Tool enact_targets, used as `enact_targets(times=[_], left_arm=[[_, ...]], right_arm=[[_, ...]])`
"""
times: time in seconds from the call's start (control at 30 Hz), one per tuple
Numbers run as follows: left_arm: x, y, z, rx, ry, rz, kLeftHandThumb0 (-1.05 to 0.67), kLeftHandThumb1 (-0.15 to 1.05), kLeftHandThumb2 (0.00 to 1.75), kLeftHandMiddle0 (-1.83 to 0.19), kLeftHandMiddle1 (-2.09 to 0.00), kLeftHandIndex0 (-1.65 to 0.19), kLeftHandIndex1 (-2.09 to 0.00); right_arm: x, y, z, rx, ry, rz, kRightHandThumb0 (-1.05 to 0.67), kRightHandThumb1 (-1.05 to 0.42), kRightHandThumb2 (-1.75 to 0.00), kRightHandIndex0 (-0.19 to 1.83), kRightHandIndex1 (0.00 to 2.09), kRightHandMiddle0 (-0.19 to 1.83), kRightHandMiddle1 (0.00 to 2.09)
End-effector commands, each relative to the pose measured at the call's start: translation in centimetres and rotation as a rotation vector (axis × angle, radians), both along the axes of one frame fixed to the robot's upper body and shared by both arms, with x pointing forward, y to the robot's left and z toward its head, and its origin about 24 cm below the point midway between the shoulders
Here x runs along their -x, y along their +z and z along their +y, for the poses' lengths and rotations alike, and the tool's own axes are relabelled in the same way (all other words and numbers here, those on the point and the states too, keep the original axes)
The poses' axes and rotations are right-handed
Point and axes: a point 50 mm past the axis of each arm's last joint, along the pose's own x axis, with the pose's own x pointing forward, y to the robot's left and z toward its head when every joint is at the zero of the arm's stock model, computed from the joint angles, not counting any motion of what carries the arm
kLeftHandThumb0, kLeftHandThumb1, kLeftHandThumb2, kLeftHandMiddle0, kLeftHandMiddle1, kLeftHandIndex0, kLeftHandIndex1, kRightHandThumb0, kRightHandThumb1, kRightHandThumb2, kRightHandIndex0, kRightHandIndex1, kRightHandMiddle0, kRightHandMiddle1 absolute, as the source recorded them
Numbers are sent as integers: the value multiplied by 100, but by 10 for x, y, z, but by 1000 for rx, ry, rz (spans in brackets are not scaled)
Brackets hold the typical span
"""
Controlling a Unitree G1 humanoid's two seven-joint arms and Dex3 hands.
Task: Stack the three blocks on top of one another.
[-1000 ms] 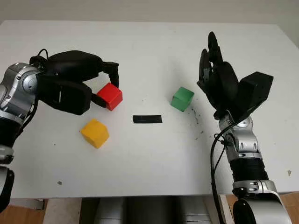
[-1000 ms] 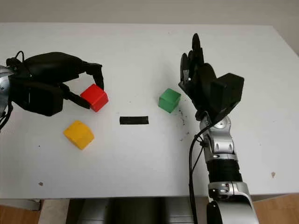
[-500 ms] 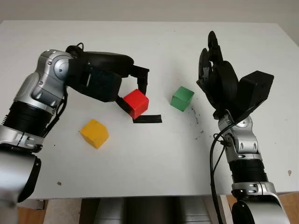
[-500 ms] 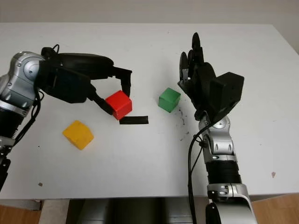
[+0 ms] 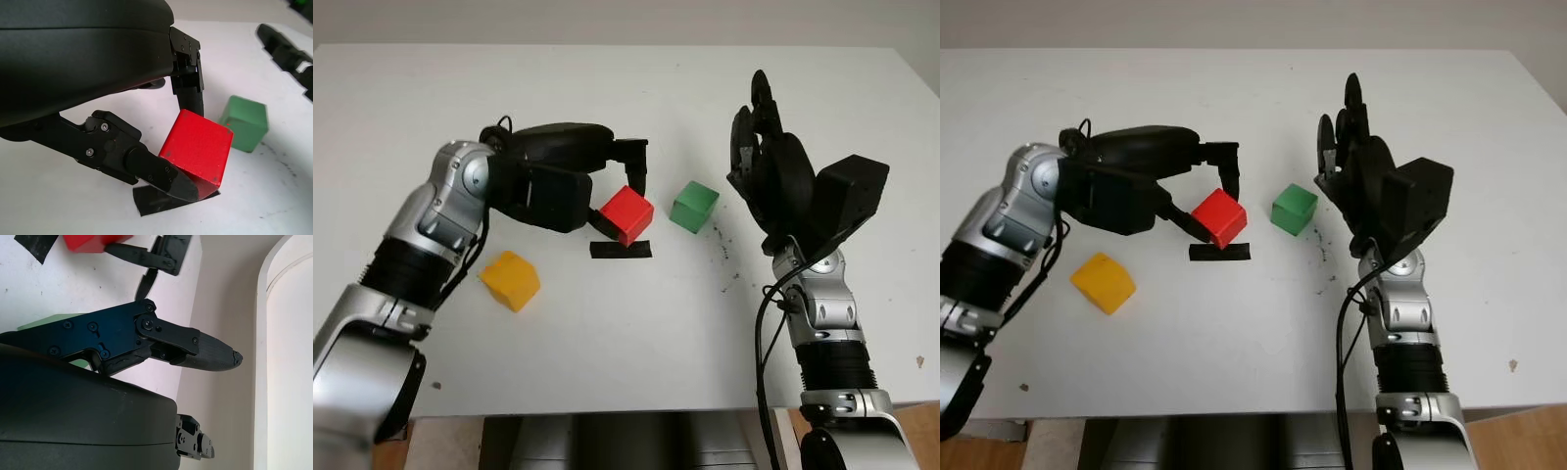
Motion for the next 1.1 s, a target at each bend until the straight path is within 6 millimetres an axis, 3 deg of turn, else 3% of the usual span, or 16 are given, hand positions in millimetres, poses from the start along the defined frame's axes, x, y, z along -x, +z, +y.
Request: enact_targets(times=[0.0,0.47,0.73,1.07], left_arm=[[4,5,1,19,32,-54,-35,102,6,-23,-8,-18,-200],[12,-1,3,-40,160,-29,-31,104,6,-27,-8,-17,-192],[7,5,-3,-8,195,96,-35,103,5,-31,-9,-22,-179],[1,3,-5,23,189,168,-38,100,5,-31,-11,-31,-188]], right_arm=[[2,2,1,-6,4,-11,-67,-105,-68,-19,0,-19,0],[1,4,3,-10,12,-19,-67,-105,-67,-19,0,-19,0],[1,3,4,-10,12,-17,-68,-105,-66,-19,0,-19,0],[2,1,4,-11,13,-19,-70,-105,-65,-19,0,-19,0]])
